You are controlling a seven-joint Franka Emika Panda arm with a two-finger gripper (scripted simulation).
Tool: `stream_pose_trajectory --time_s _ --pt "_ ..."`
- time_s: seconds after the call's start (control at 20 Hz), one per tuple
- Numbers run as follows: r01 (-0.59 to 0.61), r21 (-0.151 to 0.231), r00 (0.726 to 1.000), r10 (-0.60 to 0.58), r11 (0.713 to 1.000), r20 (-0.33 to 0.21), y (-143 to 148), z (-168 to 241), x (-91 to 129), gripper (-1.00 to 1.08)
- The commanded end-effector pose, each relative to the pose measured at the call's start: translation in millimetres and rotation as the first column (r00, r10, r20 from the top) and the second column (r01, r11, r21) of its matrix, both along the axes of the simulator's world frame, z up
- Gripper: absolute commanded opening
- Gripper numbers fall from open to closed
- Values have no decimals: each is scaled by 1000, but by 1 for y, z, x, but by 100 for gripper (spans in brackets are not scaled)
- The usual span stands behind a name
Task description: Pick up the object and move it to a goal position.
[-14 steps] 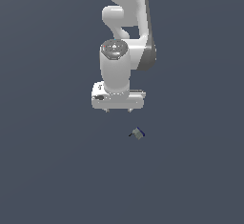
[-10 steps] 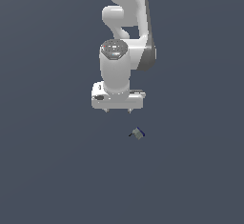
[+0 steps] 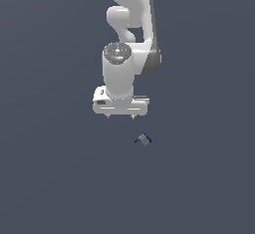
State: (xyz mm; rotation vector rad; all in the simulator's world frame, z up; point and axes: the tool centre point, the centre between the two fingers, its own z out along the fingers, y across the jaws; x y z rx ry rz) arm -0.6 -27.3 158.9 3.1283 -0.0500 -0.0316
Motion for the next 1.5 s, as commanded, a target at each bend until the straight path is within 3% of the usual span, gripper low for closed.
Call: stream_pose_trajectory --time_s 0.0,0.4,0.8,1.1,1.45 --pt "2 0 1000 -2 1000 0 1 0 0 100" --pt "61 1 998 -61 998 2 6 -6 4 100" --pt "192 4 981 -192 981 5 19 -18 12 100" --pt "328 7 945 -328 945 7 33 -32 20 100" --pt "481 9 876 -481 876 9 50 -49 28 100"
